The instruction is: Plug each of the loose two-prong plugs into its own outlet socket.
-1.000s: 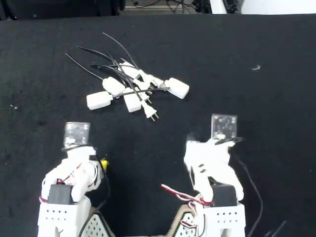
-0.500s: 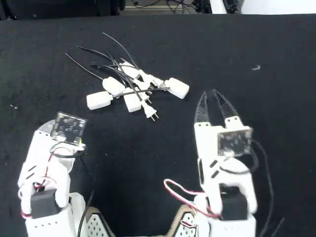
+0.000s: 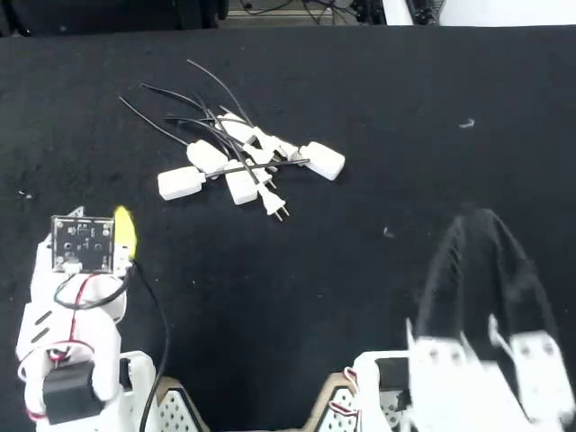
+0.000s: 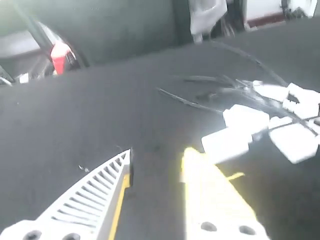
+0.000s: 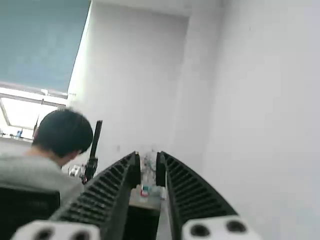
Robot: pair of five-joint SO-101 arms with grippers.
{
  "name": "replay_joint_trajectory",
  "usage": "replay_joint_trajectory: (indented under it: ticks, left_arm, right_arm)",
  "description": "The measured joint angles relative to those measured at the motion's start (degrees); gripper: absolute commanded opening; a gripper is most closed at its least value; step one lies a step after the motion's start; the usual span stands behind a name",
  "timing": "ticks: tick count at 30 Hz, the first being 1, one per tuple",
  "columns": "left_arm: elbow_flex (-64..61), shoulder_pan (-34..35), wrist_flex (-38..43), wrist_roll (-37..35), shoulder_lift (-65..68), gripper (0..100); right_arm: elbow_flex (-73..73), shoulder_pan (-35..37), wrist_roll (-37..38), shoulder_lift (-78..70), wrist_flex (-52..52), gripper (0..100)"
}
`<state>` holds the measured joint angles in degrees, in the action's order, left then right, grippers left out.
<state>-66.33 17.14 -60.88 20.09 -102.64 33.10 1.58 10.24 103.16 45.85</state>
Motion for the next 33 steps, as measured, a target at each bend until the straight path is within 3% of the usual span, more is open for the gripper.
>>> replay_joint_trajectory:
  ticks: [4,11,18,22,24,28,33]
  left_arm:
    - [4.7,0.0,0.0,-1.5,-0.4,11]
    - [18.5,0.0,0.0,-2.8,2.1,12]
    - [29.6,0.0,-4.6,-2.8,26.4,12]
    - [33.3,-0.1,-7.7,-3.0,45.0,13]
    - [33.9,-0.1,-7.7,-3.0,52.1,19]
    - [34.3,-1.7,-6.6,-3.0,63.3,34]
    - [35.3,-5.0,-1.3,-2.9,76.4,35]
  right_arm:
    - [-10.9,0.0,0.0,-7.4,0.4,6.7]
    - [-23.6,0.1,-2.9,-24.7,9.1,6.7]
    - [-25.5,3.7,-4.0,-43.0,21.5,6.7]
    - [-19.9,6.0,-4.0,-49.4,24.0,6.7]
    - [-13.9,6.2,-4.0,-49.9,22.7,6.7]
    - [1.1,6.5,-4.1,-49.8,15.4,6.7]
    - [21.5,6.6,-5.3,-46.9,1.1,6.7]
